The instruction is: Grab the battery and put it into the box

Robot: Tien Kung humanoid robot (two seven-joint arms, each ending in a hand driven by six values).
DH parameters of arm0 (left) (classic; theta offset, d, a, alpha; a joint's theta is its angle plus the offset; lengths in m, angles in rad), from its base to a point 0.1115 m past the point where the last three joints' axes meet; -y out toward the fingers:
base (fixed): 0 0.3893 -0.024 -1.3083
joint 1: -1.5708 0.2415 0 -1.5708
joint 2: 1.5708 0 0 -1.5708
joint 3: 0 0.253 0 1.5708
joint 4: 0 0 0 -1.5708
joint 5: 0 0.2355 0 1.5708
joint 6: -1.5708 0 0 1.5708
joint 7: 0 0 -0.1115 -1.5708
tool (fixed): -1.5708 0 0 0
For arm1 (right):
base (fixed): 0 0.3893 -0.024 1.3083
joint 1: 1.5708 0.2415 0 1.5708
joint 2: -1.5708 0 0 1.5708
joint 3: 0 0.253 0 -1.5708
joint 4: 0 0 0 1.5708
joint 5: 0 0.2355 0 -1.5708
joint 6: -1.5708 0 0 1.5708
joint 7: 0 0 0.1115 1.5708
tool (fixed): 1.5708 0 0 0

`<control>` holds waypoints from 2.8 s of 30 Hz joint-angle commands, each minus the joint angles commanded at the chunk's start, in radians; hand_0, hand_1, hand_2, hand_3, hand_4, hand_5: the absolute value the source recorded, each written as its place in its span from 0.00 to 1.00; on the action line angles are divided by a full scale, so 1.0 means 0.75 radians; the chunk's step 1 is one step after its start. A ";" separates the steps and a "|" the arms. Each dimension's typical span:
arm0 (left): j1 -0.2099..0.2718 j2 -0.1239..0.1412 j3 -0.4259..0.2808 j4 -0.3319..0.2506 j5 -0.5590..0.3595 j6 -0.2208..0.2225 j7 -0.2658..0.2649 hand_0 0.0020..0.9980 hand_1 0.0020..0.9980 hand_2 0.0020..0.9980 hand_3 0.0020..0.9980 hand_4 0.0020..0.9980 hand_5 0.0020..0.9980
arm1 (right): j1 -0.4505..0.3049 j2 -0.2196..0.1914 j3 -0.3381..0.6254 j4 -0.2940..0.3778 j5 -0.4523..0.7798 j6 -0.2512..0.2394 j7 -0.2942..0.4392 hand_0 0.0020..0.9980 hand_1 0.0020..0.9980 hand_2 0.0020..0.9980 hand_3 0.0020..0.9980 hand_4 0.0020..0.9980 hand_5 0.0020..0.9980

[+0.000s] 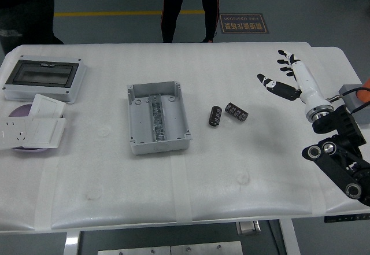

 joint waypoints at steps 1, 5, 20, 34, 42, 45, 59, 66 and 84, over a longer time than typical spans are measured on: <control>0.000 0.001 -0.001 0.000 0.001 0.000 0.000 0.60 0.66 0.57 0.55 0.58 0.39 | -0.002 -0.008 -0.015 0.012 -0.022 0.009 -0.015 0.75 0.76 0.84 1.00 0.85 0.51; 0.001 0.003 -0.001 0.000 0.001 0.000 0.002 0.60 0.66 0.57 0.55 0.58 0.39 | 0.004 -0.042 -0.106 0.060 -0.086 0.047 -0.076 0.75 0.77 0.85 1.00 0.85 0.52; -0.005 0.006 0.004 0.001 -0.002 0.000 0.002 0.60 0.66 0.57 0.55 0.58 0.39 | 0.212 -0.008 -0.454 -0.127 -0.141 0.101 -0.116 0.75 0.77 0.86 1.00 0.86 0.53; -0.014 0.006 0.014 0.002 -0.016 0.001 -0.004 0.60 0.66 0.57 0.54 0.58 0.39 | 0.350 0.023 -0.684 -0.258 -0.133 0.129 -0.139 0.74 0.76 0.85 0.99 0.86 0.54; -0.017 0.007 0.018 0.002 -0.021 0.001 -0.007 0.60 0.66 0.57 0.54 0.58 0.39 | 0.388 0.036 -0.748 -0.307 -0.126 0.125 -0.148 0.73 0.76 0.84 0.98 0.87 0.55; -0.017 0.008 0.016 0.002 -0.020 0.001 -0.007 0.60 0.66 0.57 0.54 0.58 0.39 | 0.394 0.035 -0.759 -0.319 -0.123 0.124 -0.147 0.72 0.74 0.80 0.92 0.87 0.56; -0.024 0.011 0.011 0.002 -0.019 0.005 -0.013 0.60 0.66 0.57 0.54 0.57 0.39 | 0.406 0.044 -0.808 -0.361 -0.098 0.107 -0.139 0.66 0.68 0.68 0.69 0.69 0.41; -0.027 0.012 0.014 0.002 -0.022 0.006 -0.017 0.60 0.66 0.57 0.55 0.57 0.40 | 0.409 0.047 -0.814 -0.371 -0.089 0.098 -0.135 0.64 0.67 0.66 0.66 0.66 0.40; -0.031 0.014 0.014 0.002 -0.013 0.017 -0.036 0.60 0.66 0.56 0.55 0.58 0.42 | 0.406 0.076 -0.830 -0.385 -0.073 0.028 -0.105 0.60 0.63 0.54 0.64 0.59 0.36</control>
